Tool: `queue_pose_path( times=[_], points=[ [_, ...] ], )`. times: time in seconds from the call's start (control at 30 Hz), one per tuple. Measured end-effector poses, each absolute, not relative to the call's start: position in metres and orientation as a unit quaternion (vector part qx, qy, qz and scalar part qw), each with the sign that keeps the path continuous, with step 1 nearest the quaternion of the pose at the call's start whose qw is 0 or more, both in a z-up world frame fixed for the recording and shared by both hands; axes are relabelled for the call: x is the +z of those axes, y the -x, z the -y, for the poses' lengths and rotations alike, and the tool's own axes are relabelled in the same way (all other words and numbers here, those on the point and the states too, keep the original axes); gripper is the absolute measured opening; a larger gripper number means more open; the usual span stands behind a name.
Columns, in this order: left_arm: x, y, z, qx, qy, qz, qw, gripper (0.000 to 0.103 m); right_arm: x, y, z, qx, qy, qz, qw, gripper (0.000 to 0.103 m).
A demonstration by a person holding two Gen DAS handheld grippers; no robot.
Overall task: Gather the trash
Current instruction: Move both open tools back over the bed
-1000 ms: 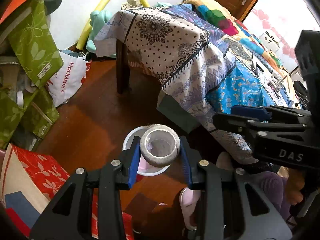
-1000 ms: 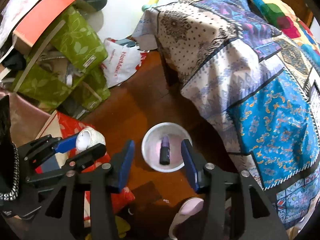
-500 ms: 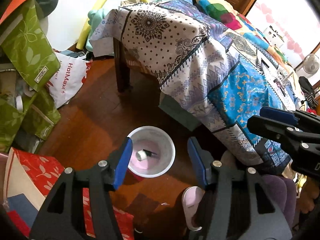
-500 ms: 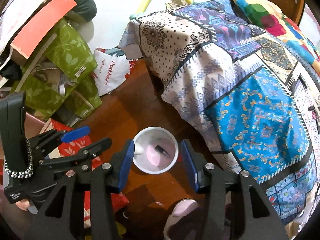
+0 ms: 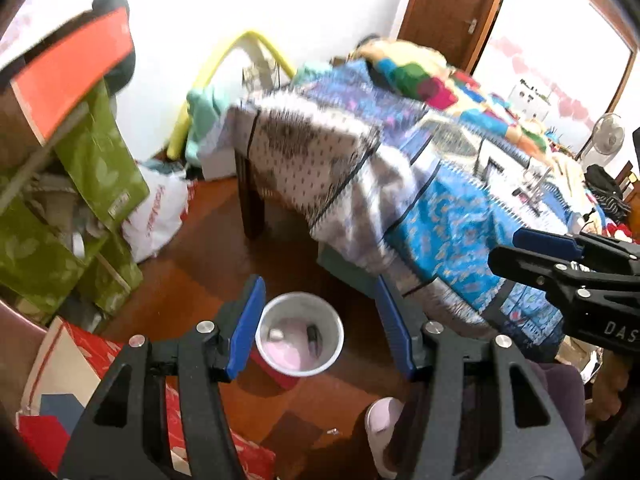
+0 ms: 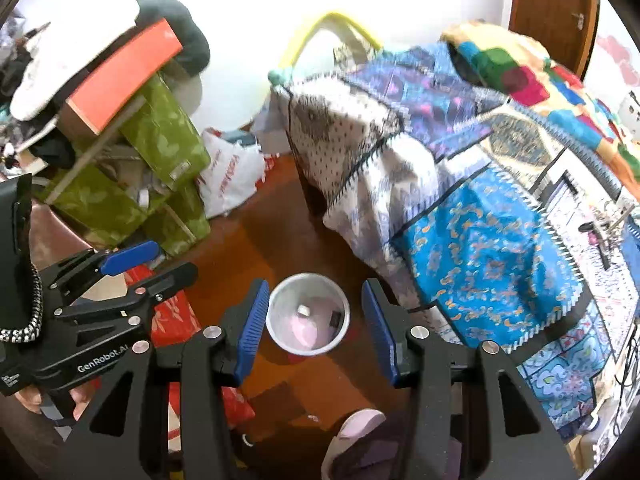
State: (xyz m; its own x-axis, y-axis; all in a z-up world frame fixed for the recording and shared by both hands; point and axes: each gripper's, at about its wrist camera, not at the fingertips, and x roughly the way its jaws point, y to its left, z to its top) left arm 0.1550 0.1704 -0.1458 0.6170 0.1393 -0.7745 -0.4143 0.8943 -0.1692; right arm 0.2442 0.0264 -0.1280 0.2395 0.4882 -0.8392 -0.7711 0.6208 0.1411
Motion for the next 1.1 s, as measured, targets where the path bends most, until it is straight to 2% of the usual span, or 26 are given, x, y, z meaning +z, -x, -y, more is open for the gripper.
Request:
queue_pose_path(
  times=[0.63,0.77,0.97,1.03,1.1],
  points=[
    [-0.033,-0.164,-0.058,0.104,0.093,-0.293,0.946,0.056,-0.031,-0.229,0.096,0.356,0.087,-0.342,0.865,0.046],
    [-0.022,-0.187,-0.029,0.07,0.096,-0.282,0.952,0.056,-0.018,-0.232,0.13,0.33,0.077,-0.322,0.884,0.052],
    [-0.013,-0.221,0.01,0.041,0.073,-0.278,0.957,0.057,-0.001,-0.25,0.181,0.283,0.059,-0.3,0.909,0.055],
    [-0.013,-0.232,0.023,0.033,0.064,-0.279,0.958,0.061,0.001,-0.257,0.196,0.267,0.056,-0.297,0.915,0.058],
    [-0.014,-0.247,0.036,0.018,0.059,-0.282,0.957,0.061,0.001,-0.266,0.212,0.249,0.048,-0.296,0.921,0.061]
  ],
)
